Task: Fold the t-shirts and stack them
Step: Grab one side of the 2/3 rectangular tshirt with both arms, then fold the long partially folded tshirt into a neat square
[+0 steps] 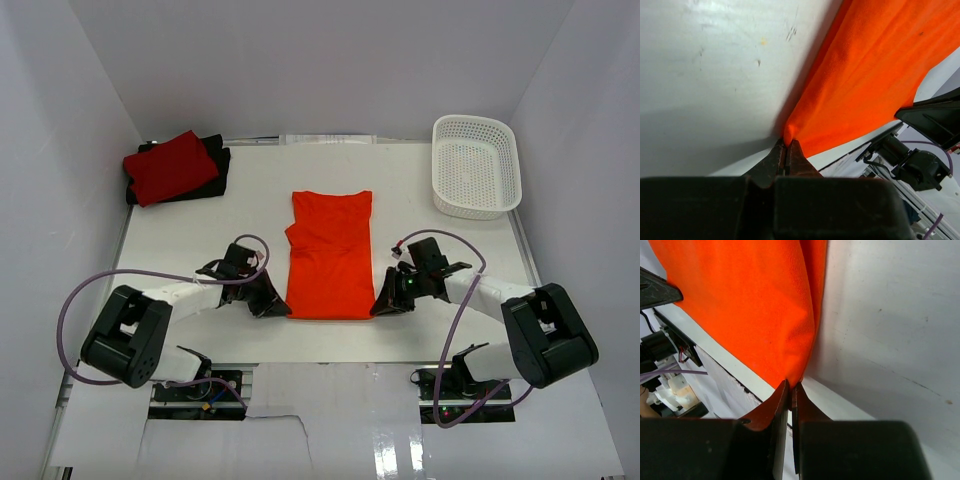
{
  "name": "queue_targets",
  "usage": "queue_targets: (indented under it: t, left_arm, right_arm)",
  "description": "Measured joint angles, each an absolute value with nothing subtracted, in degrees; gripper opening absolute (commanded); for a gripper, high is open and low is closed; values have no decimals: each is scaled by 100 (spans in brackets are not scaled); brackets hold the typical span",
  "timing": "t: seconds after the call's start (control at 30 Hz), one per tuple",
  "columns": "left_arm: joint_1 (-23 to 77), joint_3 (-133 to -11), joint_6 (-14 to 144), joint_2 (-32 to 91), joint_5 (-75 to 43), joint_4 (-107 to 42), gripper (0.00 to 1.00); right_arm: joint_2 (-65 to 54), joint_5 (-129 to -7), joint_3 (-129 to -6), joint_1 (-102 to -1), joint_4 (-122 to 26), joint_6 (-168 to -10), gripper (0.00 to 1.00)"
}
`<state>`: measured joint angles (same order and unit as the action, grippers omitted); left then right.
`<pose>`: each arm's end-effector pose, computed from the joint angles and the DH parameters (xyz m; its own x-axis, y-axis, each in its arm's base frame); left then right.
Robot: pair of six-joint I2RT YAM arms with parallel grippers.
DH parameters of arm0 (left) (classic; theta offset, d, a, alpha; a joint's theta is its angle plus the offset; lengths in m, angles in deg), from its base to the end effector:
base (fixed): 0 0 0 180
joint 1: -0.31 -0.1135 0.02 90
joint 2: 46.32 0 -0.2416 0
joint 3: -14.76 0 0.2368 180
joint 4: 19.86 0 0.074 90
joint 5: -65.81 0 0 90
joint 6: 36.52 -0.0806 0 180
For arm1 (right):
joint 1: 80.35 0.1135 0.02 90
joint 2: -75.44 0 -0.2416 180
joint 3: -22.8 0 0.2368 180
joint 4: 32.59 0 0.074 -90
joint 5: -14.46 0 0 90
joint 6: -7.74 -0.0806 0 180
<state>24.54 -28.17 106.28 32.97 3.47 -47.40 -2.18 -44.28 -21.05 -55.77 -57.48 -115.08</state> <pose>0.1942 -0.1284 0.0799 -0.9330 -0.3538 0.0661 -0.3199 0.7312 -0.6025 0.2003 0.1376 0.0958 -0.9785 0.0619 -0.1969 -0.0841 0.7515 0.6544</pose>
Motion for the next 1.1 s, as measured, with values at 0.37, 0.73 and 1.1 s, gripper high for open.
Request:
queue_targets:
  t: [0.37,0.73,1.1]
  left_arm:
    - [2482,-3160,10632,2958,480,-5372,0]
    - [2458,-4312,10639,2932,471,-6034,0]
    - [1748,-5428,10307,3343,550,-6502,0]
  right_arm:
    - [-120,-4364,-2511,-5551,-6459,-11480,8]
    - [-33,-4113,-3823,-5551,-7149,-11440,8]
    - [-413,-3779,-4797,-5907,-7427,-11318,8]
